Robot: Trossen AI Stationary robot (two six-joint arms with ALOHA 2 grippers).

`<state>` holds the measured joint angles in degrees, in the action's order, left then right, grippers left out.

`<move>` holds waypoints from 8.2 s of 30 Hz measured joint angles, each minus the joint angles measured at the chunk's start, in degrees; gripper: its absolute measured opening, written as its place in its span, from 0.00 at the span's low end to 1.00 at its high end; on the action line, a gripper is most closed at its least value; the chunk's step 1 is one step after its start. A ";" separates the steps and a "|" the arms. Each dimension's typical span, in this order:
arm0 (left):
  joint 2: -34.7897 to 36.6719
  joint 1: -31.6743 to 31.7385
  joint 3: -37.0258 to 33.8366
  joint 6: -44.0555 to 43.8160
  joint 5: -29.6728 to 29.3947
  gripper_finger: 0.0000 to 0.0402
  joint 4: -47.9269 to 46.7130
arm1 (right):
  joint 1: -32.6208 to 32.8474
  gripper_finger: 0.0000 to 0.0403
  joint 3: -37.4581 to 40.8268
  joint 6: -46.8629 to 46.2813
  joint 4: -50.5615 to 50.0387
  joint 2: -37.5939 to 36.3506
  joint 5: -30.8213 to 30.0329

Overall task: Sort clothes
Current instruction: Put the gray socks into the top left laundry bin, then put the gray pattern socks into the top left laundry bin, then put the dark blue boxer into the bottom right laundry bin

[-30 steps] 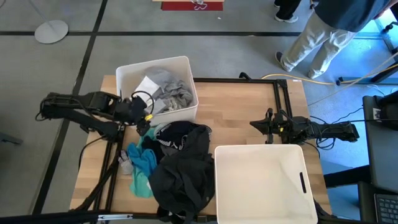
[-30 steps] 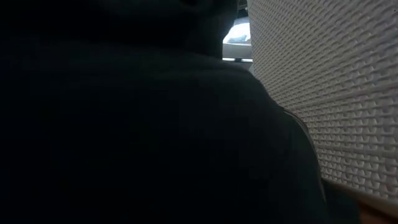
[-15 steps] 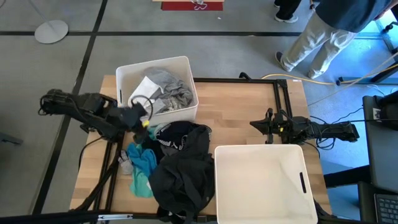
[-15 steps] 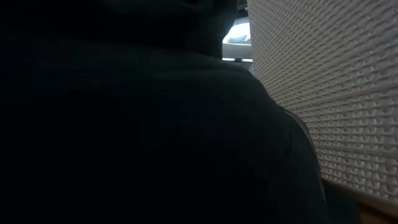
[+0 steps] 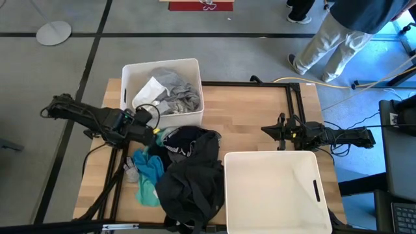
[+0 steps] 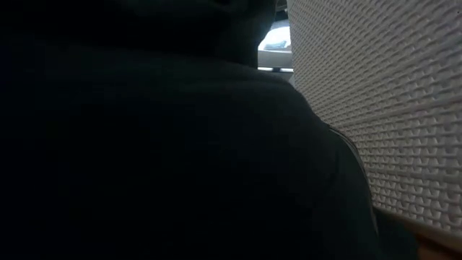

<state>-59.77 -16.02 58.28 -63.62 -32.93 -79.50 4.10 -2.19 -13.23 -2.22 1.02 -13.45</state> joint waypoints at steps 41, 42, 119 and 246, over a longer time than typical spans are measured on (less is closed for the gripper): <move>-4.91 -13.98 4.74 -15.76 29.34 0.50 -3.12 | 0.01 0.01 0.00 -0.42 -0.04 -0.01 0.59; -5.78 -15.18 4.74 -16.66 29.93 0.50 -3.12 | 0.02 0.01 0.00 -0.42 -0.04 -0.02 0.59; -15.07 -31.36 16.78 -14.04 11.21 0.03 3.14 | 0.02 0.01 0.00 -0.61 -0.04 -0.01 0.59; 12.57 -13.42 -9.92 23.86 -31.52 0.49 21.51 | -3.71 0.58 -95.43 22.94 -31.18 110.57 15.82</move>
<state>-47.20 -29.43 48.36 -39.75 -64.45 -57.99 0.39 -97.62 9.71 -33.40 111.58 2.37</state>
